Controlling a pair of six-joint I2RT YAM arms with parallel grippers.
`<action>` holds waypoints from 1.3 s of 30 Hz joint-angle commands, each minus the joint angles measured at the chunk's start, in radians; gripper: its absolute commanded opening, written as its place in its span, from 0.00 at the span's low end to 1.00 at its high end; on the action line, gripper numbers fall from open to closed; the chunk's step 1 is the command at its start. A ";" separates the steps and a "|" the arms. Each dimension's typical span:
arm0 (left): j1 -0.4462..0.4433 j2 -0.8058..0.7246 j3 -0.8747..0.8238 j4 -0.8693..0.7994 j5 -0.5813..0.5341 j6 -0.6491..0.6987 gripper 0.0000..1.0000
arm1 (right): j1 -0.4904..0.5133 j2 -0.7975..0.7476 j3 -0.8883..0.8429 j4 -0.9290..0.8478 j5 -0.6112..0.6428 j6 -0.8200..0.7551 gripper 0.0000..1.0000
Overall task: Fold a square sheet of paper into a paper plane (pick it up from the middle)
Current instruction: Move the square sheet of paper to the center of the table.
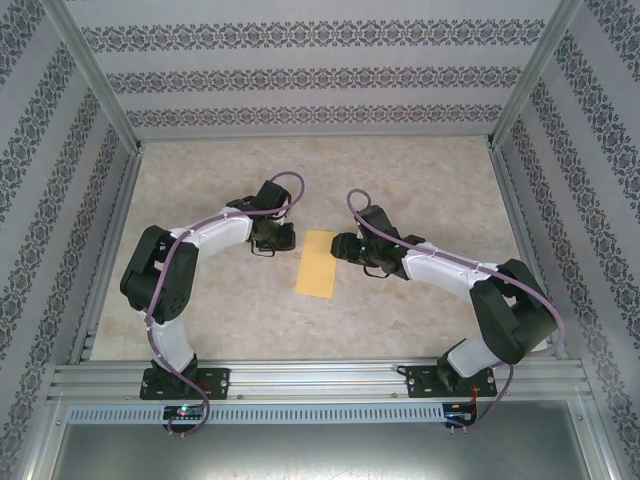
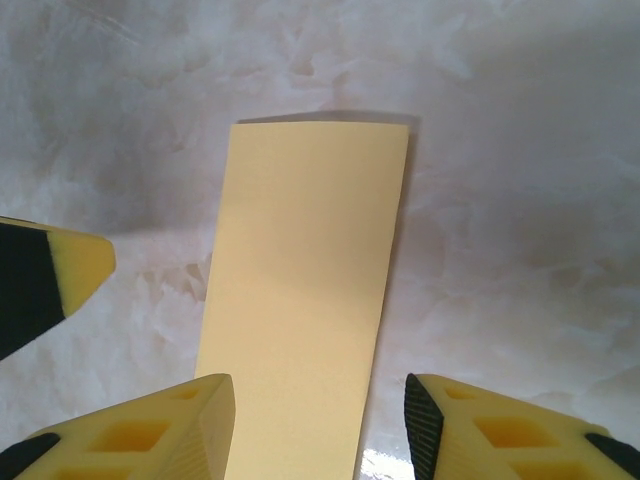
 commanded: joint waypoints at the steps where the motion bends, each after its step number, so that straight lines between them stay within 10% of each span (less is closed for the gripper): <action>1: 0.015 0.007 0.021 -0.024 0.023 -0.035 0.20 | 0.010 0.034 0.020 -0.023 -0.045 0.018 0.50; 39: 0.064 -0.019 -0.018 -0.009 0.025 -0.098 0.29 | -0.003 0.141 0.037 0.052 -0.198 0.000 0.46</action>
